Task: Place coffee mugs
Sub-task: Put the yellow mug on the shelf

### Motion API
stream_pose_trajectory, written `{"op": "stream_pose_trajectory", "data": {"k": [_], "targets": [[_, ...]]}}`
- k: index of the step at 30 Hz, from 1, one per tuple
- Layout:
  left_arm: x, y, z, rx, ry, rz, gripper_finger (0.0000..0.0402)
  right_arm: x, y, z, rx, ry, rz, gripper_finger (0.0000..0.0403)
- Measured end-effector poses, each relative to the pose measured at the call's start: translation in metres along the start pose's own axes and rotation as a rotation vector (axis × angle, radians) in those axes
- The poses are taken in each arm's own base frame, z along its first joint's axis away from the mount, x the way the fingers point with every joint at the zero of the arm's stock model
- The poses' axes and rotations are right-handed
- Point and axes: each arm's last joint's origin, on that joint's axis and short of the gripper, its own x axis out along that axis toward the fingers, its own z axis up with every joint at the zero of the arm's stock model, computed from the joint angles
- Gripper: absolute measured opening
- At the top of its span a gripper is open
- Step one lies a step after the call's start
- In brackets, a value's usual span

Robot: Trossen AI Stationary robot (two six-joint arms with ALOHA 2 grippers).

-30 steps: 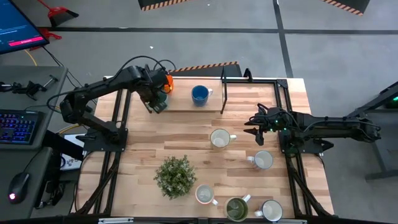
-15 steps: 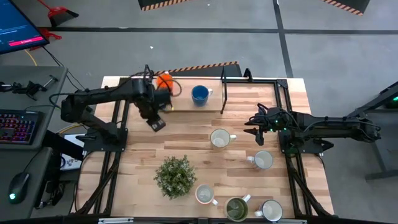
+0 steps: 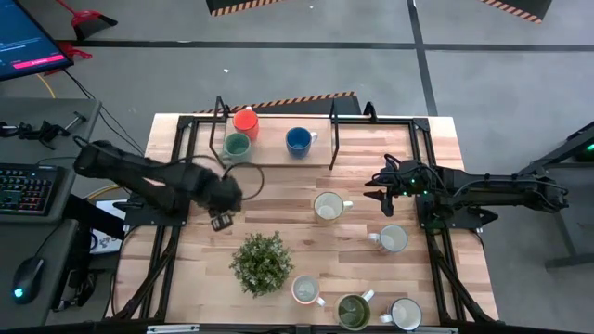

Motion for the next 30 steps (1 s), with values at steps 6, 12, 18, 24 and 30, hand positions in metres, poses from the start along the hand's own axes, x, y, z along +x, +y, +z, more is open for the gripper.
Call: {"op": "stream_pose_trajectory", "data": {"k": [6,12,18,24,30], "targets": [[0.032,0.011,-0.033,-0.06,-0.279,-0.087,0.0102,0.0,0.0,0.0,0.041,-0.004,0.0,0.0147],[0.066,0.016,-0.047,-0.022,-0.557,-0.215,0.0102,0.0,0.001,0.008,0.03,-0.086,0.008,0.0147],[0.088,0.017,-0.049,0.07,-0.757,-0.271,0.0102,-0.006,0.004,0.034,-0.044,-0.357,0.017,0.0147],[0.091,0.025,-0.039,0.037,-0.858,-0.25,0.0102,-0.026,0.003,0.072,-0.09,-0.339,-0.222,0.0147],[0.091,0.032,-0.034,0.019,-0.875,-0.218,0.0102,-0.049,0.01,0.125,-0.136,-0.168,-0.235,0.0147]]}}
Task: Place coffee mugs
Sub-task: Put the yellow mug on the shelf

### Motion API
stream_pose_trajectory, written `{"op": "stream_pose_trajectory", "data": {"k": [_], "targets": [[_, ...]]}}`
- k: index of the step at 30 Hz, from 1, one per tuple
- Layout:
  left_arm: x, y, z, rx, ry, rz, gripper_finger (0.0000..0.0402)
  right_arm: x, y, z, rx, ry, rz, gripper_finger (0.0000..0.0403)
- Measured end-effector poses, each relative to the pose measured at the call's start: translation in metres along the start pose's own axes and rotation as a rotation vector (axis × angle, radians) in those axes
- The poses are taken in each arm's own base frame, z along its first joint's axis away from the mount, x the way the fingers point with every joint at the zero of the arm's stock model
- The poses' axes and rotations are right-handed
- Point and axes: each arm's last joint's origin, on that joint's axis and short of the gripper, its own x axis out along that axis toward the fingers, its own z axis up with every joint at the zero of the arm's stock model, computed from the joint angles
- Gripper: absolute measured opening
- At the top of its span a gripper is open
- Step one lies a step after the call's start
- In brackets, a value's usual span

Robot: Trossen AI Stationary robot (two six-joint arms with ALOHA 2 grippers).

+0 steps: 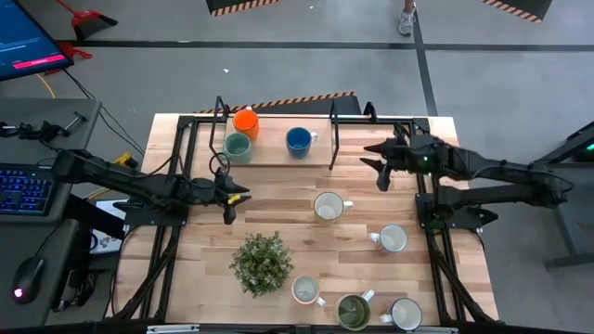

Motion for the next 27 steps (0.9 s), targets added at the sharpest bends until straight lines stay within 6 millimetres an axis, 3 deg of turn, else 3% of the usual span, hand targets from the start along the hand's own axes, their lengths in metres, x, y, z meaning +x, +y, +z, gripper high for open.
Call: {"op": "stream_pose_trajectory", "data": {"k": [5,10,19,27], "targets": [[0.001,0.002,0.001,-0.01,0.004,-0.009,0.0102,0.007,0.002,0.03,-0.045,0.189,0.052,0.0149],[0.001,0.002,0.001,0.005,-0.001,-0.01,0.0102,0.037,0.008,0.045,-0.076,0.347,0.113,0.0166],[0.001,0.002,0.001,0.006,0.001,-0.01,0.0102,0.098,0.026,0.023,-0.066,0.575,0.239,0.0209],[0.001,0.002,0.001,0.006,0.001,-0.01,0.0102,0.12,0.045,0.01,-0.038,0.659,0.312,0.0213]]}}
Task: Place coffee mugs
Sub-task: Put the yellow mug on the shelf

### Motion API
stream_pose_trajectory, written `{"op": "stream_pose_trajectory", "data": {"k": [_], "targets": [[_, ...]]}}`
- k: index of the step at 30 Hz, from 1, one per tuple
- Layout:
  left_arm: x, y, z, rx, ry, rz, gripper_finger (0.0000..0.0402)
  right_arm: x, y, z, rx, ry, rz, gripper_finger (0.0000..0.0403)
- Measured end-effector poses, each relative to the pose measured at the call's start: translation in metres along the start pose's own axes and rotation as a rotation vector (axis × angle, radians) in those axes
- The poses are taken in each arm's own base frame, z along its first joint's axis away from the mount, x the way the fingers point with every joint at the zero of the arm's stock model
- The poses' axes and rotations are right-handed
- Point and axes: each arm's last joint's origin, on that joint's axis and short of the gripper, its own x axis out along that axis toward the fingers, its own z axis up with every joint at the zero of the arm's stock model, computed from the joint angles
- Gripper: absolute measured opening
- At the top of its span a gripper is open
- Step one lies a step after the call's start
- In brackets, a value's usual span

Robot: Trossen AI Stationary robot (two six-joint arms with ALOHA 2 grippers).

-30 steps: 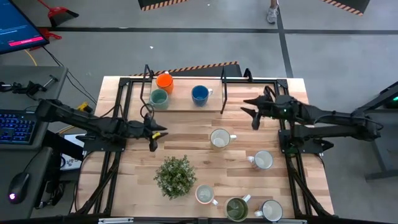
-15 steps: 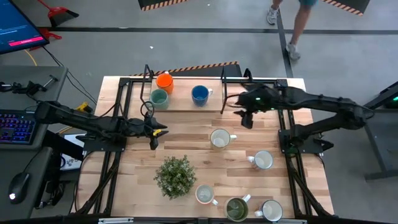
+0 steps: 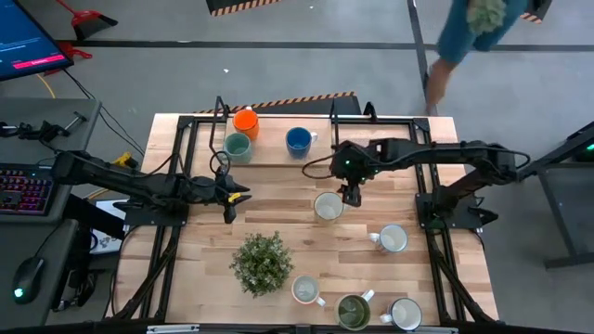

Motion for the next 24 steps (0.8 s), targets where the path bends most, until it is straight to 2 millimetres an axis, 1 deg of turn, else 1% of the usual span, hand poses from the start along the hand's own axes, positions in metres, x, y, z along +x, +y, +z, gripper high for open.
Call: {"op": "stream_pose_trajectory", "data": {"k": [8,13,24], "targets": [[0.0,0.0,-0.001,0.002,0.006,0.001,0.0102,0.015,0.016,0.005,-0.007,0.001,0.013,0.0213],[0.0,0.0,-0.001,0.002,0.007,0.001,0.0102,0.027,0.016,0.006,-0.012,0.013,-0.074,0.0213],[0.0,0.0,-0.001,0.003,0.011,0.001,0.0102,0.053,0.015,0.008,0.038,0.066,-0.057,0.0213]]}}
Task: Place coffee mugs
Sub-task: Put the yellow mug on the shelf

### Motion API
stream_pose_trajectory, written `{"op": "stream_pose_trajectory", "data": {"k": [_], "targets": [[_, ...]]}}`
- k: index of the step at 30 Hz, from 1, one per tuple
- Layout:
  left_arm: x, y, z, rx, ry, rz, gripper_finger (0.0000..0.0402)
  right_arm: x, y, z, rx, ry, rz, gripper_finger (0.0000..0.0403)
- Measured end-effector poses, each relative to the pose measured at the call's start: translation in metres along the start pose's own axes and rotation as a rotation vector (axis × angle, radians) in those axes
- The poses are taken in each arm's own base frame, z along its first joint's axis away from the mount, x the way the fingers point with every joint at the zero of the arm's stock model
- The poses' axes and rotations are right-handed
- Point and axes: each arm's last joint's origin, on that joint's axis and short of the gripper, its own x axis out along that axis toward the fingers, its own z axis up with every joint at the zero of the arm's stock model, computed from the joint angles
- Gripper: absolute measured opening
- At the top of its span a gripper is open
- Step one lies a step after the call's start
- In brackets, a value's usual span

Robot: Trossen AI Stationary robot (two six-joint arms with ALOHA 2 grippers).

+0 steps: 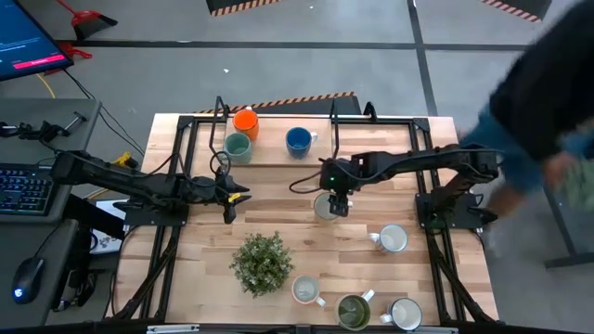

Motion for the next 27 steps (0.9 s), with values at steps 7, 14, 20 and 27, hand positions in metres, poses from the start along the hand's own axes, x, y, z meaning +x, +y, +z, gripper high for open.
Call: {"op": "stream_pose_trajectory", "data": {"k": [7,14,20,27], "targets": [[0.0,0.0,-0.001,0.003,0.006,0.001,0.0102,0.01,0.0,0.002,0.004,0.007,-0.002,0.0213],[0.0,0.0,-0.002,0.009,0.019,0.005,0.0102,0.011,0.0,0.003,0.045,0.003,-0.001,0.0198],[0.0,0.0,-0.002,0.026,0.018,0.005,0.0102,0.019,-0.001,0.002,0.088,0.028,-0.008,0.0119],[0.0,0.001,-0.002,0.026,0.02,0.005,0.0102,0.037,-0.001,0.002,0.091,0.066,-0.037,0.0014]]}}
